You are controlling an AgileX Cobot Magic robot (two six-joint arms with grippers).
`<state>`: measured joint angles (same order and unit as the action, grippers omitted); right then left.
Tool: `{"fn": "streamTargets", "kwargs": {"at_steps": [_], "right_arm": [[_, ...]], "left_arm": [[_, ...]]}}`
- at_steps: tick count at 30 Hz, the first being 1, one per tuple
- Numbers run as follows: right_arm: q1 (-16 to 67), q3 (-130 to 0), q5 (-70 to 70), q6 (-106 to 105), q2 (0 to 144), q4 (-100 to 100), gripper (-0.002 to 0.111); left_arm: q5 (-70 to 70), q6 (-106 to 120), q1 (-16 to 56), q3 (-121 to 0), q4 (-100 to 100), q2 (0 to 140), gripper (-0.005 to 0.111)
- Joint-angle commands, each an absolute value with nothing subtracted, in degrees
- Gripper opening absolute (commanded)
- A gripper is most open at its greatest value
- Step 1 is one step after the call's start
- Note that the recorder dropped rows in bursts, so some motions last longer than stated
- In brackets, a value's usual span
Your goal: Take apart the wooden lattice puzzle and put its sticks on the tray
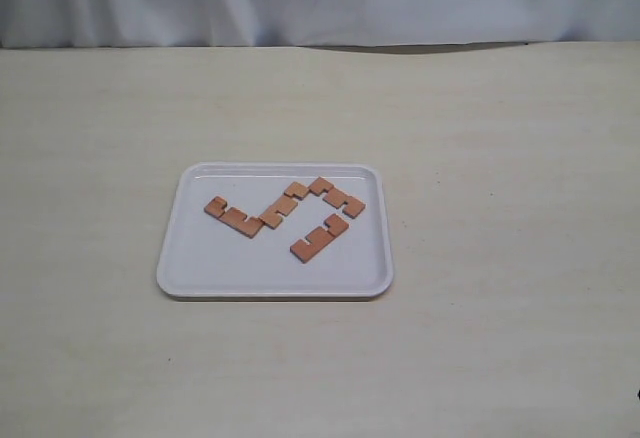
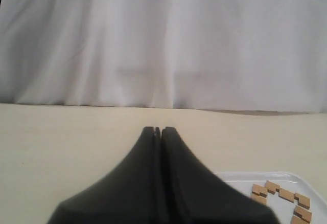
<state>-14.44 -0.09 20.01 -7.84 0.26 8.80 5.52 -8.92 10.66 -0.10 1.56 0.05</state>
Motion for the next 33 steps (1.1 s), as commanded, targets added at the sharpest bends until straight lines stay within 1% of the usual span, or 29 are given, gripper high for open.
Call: {"fn": "streamTargets", "kwargs": {"at_steps": [1,11,33], "right_arm": [[-14.5,0.0,19.6,-8.1,0.0,8.8,0.005],[-14.5,0.0,19.6,-8.1,0.0,8.8,0.005],[-14.5,0.0,19.6,-8.1,0.0,8.8,0.005]], "left_arm": [[9.0,-9.3,10.6,0.0,2.0,0.0,0.0],[19.7,-9.3,10.6,0.0,1.4,0.0,0.0],[19.7,-9.2,10.6,0.0,1.4,0.0,0.0]]}}
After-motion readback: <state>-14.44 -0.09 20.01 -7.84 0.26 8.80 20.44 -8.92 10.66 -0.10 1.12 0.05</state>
